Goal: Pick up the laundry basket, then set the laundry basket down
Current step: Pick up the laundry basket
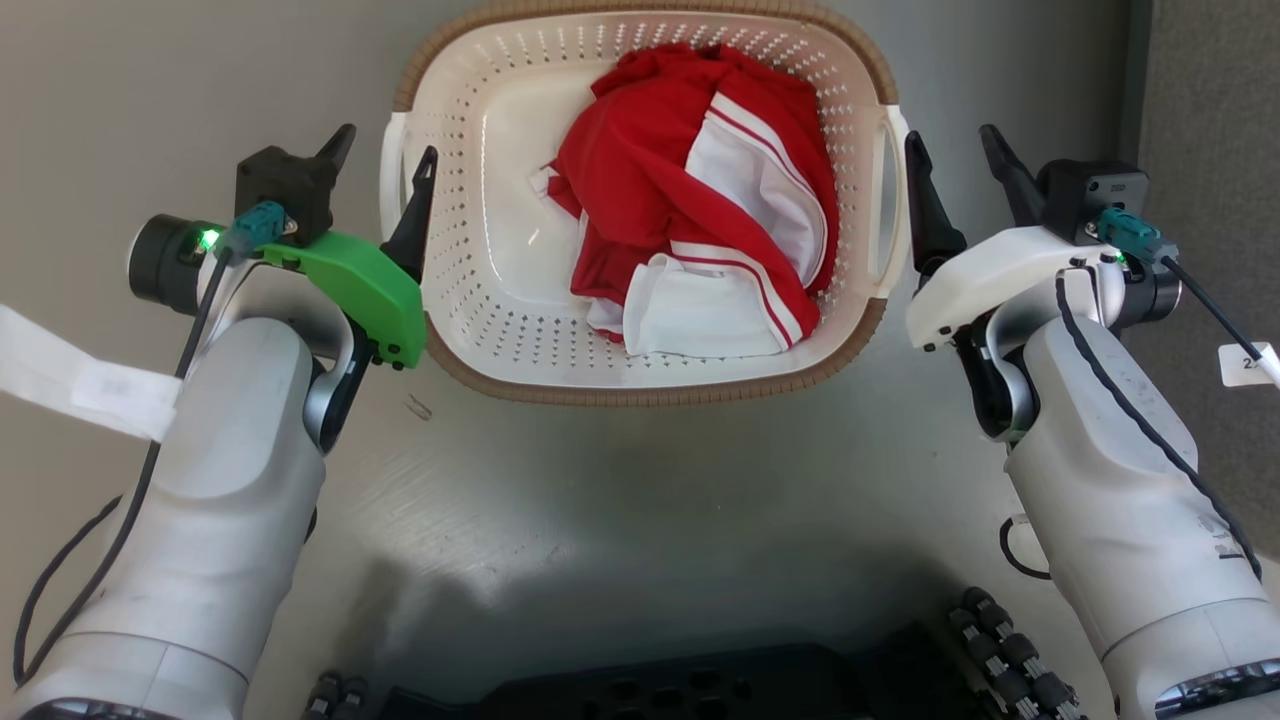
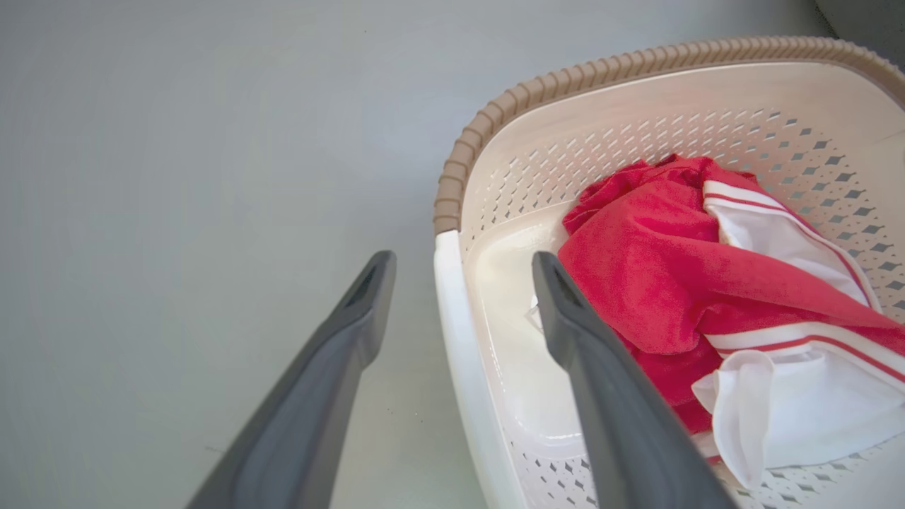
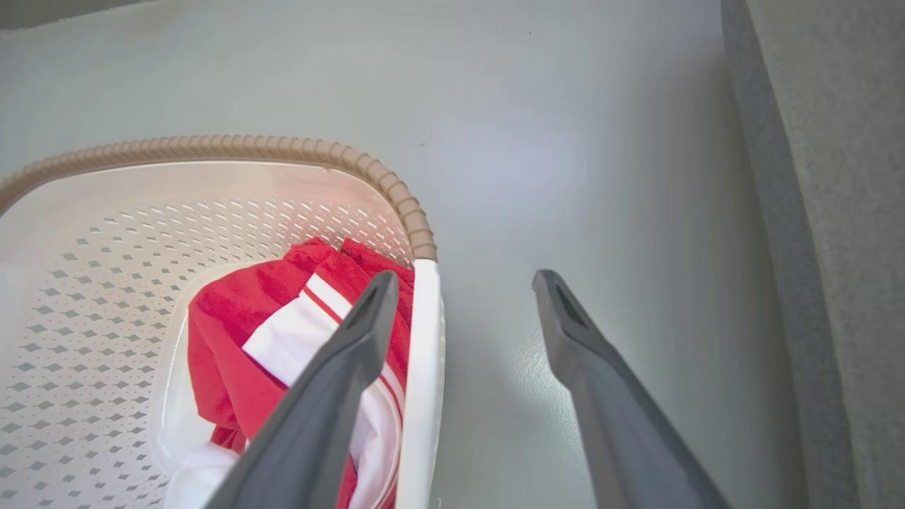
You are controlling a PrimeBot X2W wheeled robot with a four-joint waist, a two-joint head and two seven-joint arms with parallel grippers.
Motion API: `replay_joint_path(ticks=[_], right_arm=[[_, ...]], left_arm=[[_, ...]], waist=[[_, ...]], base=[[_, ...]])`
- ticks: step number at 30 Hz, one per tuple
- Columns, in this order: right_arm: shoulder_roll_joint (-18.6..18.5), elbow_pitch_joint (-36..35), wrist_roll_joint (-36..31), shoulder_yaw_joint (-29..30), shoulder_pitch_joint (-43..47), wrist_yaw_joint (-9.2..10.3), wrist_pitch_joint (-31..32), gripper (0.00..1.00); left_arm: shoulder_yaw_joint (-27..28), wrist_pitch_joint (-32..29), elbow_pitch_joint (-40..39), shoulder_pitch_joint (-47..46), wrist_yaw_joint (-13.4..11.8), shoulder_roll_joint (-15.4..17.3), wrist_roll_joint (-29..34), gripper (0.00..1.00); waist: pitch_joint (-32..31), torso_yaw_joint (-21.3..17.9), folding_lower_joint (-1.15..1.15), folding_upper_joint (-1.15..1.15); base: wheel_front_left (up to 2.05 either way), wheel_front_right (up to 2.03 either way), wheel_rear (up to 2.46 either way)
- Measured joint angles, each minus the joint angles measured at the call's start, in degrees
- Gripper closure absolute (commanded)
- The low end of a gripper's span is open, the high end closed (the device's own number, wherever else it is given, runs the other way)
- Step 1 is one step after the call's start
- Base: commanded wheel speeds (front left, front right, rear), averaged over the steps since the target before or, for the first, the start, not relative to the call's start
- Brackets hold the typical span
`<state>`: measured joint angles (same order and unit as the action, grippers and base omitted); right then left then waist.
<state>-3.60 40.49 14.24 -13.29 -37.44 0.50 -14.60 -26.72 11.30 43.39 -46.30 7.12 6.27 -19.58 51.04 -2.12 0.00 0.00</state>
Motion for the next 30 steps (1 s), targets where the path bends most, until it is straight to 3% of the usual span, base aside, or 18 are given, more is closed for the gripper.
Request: replay_joint_path(ticks=[15,16,17,18,30], right_arm=[[0.01,4.43,4.06,-2.74,-3.32,-1.16,0.0,0.01],[0.0,4.78,4.08,-3.16,-3.42,-1.16,0.0,0.56],[0.0,5.16,4.2,-3.52,-3.48,-1.3,0.0,1.0],[0.01,5.73,4.7,-3.86,-3.58,-1.71,0.0,1.0],[0.74,9.28,7.0,-5.71,-5.64,-2.43,0.01,1.0]], left_arm=[[-4.58,-1.67,6.69,-3.8,0.0,-0.38,-4.88,0.0],[-4.67,-1.67,7.3,-4.14,0.0,-0.47,-5.08,0.0],[-4.74,-1.67,7.89,-4.38,0.0,-0.53,-5.43,0.56],[-4.86,-1.67,8.21,-4.5,0.0,-0.52,-5.82,1.0],[-7.44,-1.15,11.31,-6.26,0.19,-1.87,-9.06,1.0]], waist=[[3.92,-0.19,0.0,0.0],[4.08,-0.06,0.0,0.0],[4.18,0.07,0.0,0.0],[4.24,0.18,0.0,0.0],[3.81,0.85,0.0,0.0]], base=[[0.0,0.0,0.0],[0.0,0.0,0.0],[0.0,0.0,0.0],[0.0,0.0,0.0],[0.0,0.0,0.0]])
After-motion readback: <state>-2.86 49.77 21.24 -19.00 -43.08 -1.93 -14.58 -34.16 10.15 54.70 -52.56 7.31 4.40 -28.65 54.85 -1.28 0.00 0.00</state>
